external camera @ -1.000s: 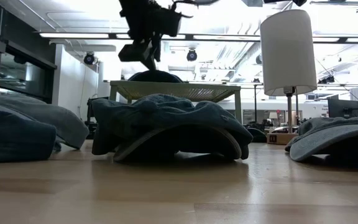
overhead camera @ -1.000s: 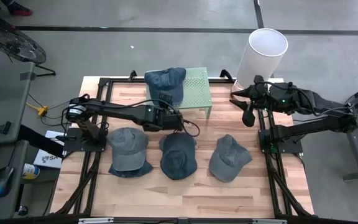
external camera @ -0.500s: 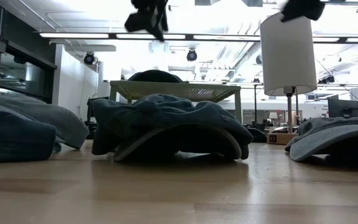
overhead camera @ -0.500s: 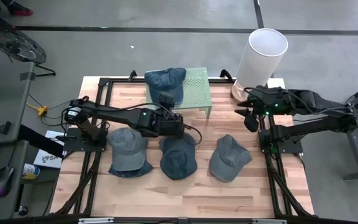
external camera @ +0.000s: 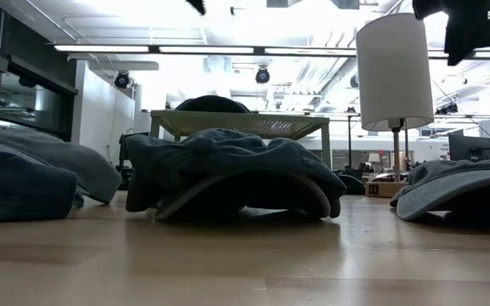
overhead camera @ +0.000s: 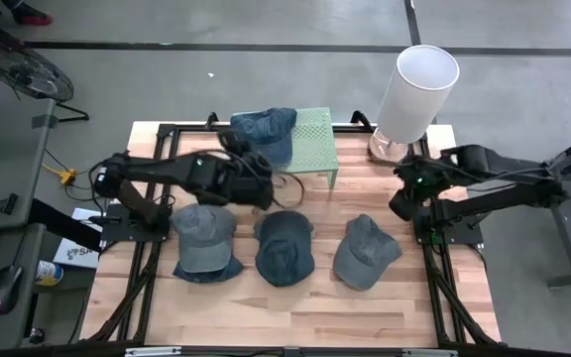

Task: Pick & Place hat
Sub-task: Put the right gray cap on the shelf

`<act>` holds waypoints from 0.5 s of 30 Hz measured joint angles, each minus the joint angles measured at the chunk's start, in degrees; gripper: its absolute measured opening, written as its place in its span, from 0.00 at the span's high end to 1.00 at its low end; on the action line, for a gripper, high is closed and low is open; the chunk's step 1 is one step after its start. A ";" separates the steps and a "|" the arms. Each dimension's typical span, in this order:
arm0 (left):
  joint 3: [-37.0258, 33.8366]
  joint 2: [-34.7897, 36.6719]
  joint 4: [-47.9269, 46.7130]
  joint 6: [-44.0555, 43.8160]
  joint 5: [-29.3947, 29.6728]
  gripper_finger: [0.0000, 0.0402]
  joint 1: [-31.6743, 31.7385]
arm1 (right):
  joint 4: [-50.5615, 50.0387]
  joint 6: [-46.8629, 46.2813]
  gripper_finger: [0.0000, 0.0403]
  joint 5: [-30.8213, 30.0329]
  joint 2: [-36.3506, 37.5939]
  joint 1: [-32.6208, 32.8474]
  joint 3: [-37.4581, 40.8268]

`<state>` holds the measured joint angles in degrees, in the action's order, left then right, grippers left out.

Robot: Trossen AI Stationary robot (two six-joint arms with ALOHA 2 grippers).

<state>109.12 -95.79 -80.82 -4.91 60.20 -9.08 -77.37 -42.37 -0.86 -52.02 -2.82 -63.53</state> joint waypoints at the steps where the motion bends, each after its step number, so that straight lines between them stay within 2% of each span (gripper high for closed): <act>1: 0.00 0.51 -1.44 -2.90 -1.81 0.54 0.80 | 0.70 -0.95 0.65 0.39 -0.32 0.86 0.93; 3: -0.04 1.61 -4.57 -6.87 -4.95 0.54 2.16 | 2.87 -2.64 0.65 1.80 -0.95 2.60 4.23; 7: -0.85 3.81 -6.07 -7.55 -8.06 0.54 3.96 | 8.07 -9.54 0.65 3.45 -1.63 5.45 13.35; 11: -5.32 7.05 -2.34 -6.67 -8.57 0.54 4.60 | 16.08 -15.76 0.65 6.30 -1.57 7.06 22.11; 15: -13.36 12.29 6.80 -4.48 -10.30 0.54 4.68 | 24.24 -17.83 0.65 7.81 -1.61 7.50 28.37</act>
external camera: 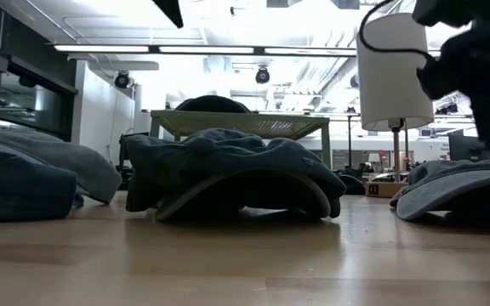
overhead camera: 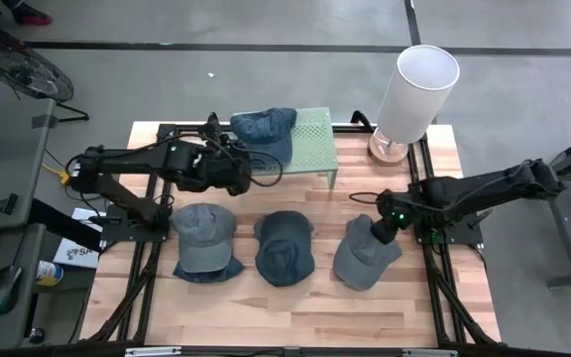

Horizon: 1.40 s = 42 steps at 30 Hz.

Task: Pick & Place hat
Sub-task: Put the right gray cap on the shelf

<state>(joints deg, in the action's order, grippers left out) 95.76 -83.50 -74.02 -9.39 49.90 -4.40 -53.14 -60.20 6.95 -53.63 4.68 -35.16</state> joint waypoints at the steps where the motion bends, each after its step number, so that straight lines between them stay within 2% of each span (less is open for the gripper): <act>1: -2.35 1.34 2.95 0.51 -0.47 0.54 0.00 | 1.44 -0.12 0.65 0.03 0.00 -0.04 1.01; 7: -14.84 8.72 15.98 2.05 -3.22 0.54 0.00 | 2.07 0.56 0.65 -3.37 0.00 -0.67 3.95; 12: -19.43 11.70 19.82 1.56 -4.87 0.54 0.00 | 3.25 2.01 0.65 -4.13 -0.33 -0.67 6.43; 19: -19.55 12.21 20.77 1.41 -4.75 0.54 0.00 | 8.36 1.28 0.65 -5.28 -0.77 -1.73 10.17; 28: -19.55 12.19 21.34 1.41 -4.47 0.54 0.00 | 10.50 3.46 0.65 -5.91 -1.52 -3.20 10.69; 42: -19.55 12.19 21.20 0.29 -2.84 0.54 0.00 | 16.64 4.28 0.66 -4.01 -12.33 -3.20 10.54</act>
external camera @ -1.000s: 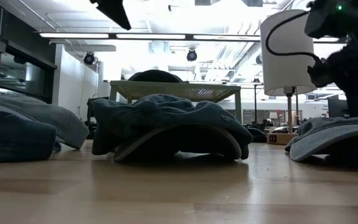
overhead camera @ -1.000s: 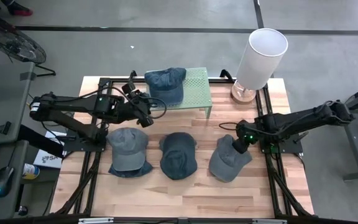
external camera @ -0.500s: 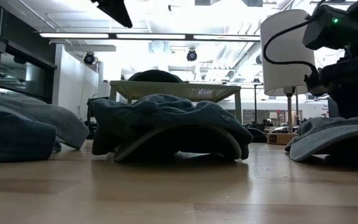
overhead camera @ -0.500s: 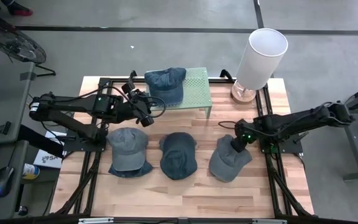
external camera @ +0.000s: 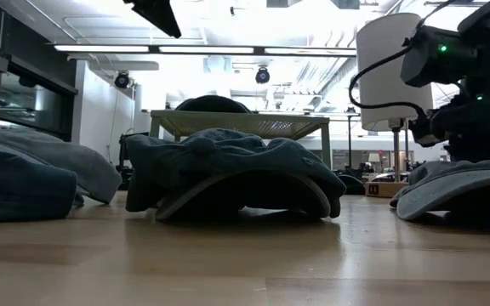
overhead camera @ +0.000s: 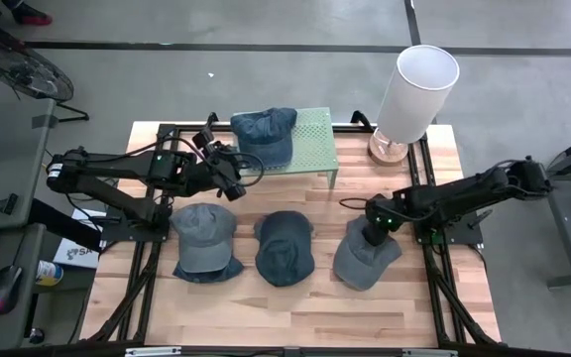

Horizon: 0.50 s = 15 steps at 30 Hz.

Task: Pick & Place hat
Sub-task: Put the right gray cap on the shelf

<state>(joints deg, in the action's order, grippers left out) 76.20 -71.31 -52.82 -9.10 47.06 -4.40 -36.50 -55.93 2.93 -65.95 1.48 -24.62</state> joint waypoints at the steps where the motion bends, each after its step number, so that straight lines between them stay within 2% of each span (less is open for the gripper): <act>1: 0.00 0.00 -0.01 -0.13 0.22 0.54 0.00 | 0.20 0.24 0.67 0.20 -0.86 -0.02 -0.07; 4: 0.00 -0.02 -0.01 -0.20 0.37 0.54 0.00 | 0.01 0.38 0.71 0.40 -2.95 -0.04 -0.24; 10: 0.00 -0.02 -0.01 -0.20 1.33 0.54 0.00 | -0.64 0.53 0.88 0.51 -2.63 -0.04 -0.11; 15: 0.00 -0.02 -0.01 -0.34 1.69 0.54 0.00 | -0.63 0.71 0.88 0.41 0.20 -0.03 0.21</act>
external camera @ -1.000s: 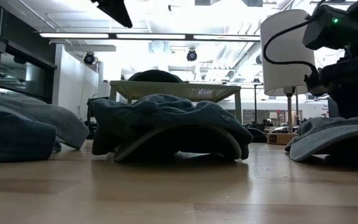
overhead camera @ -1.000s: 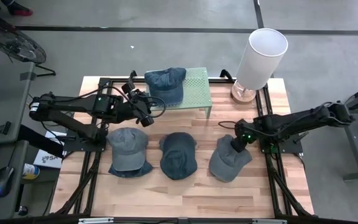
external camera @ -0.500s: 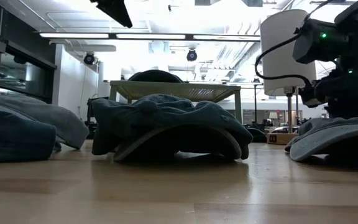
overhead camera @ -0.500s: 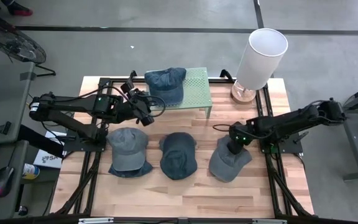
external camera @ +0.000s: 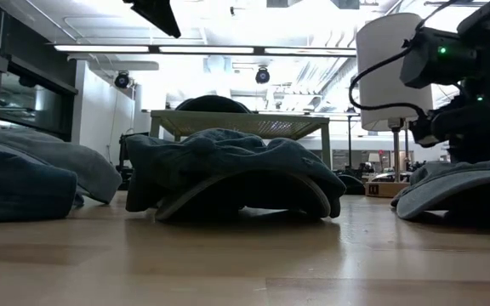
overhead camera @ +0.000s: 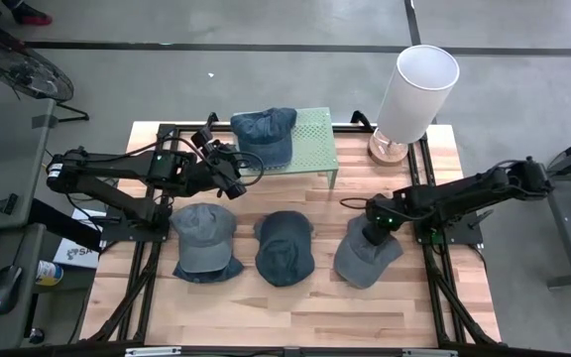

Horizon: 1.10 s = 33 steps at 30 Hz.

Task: Pick & Place hat
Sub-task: Put the right gray cap on the shelf

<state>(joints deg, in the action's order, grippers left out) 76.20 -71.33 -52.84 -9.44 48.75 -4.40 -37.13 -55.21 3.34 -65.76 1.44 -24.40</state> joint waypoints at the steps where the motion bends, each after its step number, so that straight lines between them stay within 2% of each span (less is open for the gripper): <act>1: 0.00 0.00 0.02 -0.08 0.00 0.54 0.00 | -0.16 -0.03 0.88 0.01 0.69 0.01 -0.02; 5: 0.00 0.00 0.02 -0.89 0.00 0.54 0.00 | -3.77 0.86 0.88 1.37 3.13 0.10 -2.59; 9: 0.00 0.00 0.02 -1.54 0.00 0.54 0.00 | -10.25 4.18 0.88 -0.17 4.89 0.08 -8.60; 15: 0.00 0.00 0.07 -1.78 -0.04 0.54 0.00 | -21.28 11.69 0.88 -5.15 4.85 0.05 -22.90; 24: 0.00 0.00 0.15 -2.46 -0.07 0.54 0.00 | -30.38 21.57 0.88 -9.69 4.35 0.05 -42.04; 33: 0.00 -0.02 0.59 -2.89 0.11 0.54 0.00 | -35.03 34.76 0.88 -12.22 -2.54 0.02 -61.17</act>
<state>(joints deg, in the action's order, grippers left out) 76.20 -71.35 -52.25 -12.34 48.86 -4.40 -72.16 -20.45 -8.88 -68.29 1.46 -85.57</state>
